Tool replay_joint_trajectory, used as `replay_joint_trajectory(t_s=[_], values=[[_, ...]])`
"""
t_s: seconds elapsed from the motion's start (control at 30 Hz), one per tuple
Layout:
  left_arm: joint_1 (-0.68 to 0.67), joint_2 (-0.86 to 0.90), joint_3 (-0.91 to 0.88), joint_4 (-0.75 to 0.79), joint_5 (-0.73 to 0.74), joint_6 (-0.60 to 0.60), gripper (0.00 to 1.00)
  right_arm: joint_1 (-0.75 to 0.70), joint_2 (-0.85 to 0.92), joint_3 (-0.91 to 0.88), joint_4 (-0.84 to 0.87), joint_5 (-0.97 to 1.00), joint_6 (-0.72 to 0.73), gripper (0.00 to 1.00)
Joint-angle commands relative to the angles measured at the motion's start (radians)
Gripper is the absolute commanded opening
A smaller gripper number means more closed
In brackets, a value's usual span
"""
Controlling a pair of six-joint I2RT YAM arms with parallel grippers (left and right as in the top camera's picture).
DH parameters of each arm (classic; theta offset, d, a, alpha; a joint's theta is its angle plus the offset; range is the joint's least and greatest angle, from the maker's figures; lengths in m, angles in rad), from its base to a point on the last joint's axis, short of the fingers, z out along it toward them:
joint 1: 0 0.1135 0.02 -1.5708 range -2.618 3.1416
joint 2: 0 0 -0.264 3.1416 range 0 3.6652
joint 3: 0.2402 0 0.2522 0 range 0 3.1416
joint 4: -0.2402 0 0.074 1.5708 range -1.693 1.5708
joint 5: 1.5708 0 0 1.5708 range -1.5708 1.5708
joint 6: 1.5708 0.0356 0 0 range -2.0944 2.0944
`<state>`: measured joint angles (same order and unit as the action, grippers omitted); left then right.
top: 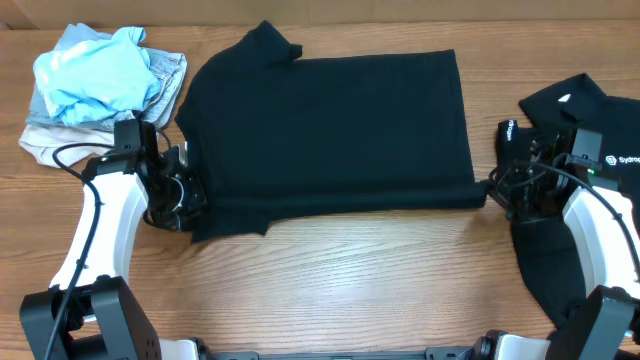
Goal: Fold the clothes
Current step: 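Lift the bottom hem with both grippers and fold it up toward the collar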
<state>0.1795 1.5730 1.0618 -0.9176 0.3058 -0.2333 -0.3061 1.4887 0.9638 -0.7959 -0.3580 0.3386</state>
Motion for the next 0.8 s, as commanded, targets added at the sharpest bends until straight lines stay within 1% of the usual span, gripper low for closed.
replay_joint_trajectory(t_s=[0.0, 0.3, 0.53, 0.67, 0.77], values=[[-0.011, 0.003, 0.02, 0.04, 0.009, 0.003, 0.04, -0.002, 0.002, 0.012, 0.048, 0.005, 0.018, 0.04], [-0.03, 0.003, 0.02, 0.252, 0.035, 0.072, 0.04, -0.002, 0.015, 0.012, 0.163, 0.008, 0.089, 0.04], [-0.036, 0.003, 0.02, 0.364, 0.019, 0.123, 0.04, 0.025, 0.09, 0.011, 0.256, 0.019, 0.13, 0.04], [-0.036, 0.003, 0.02, 0.402, -0.036, 0.122, 0.04, 0.063, 0.134, 0.011, 0.332, 0.016, 0.126, 0.04], [-0.036, 0.003, 0.02, 0.417, -0.043, 0.122, 0.04, 0.084, 0.148, 0.011, 0.37, 0.025, 0.13, 0.04]])
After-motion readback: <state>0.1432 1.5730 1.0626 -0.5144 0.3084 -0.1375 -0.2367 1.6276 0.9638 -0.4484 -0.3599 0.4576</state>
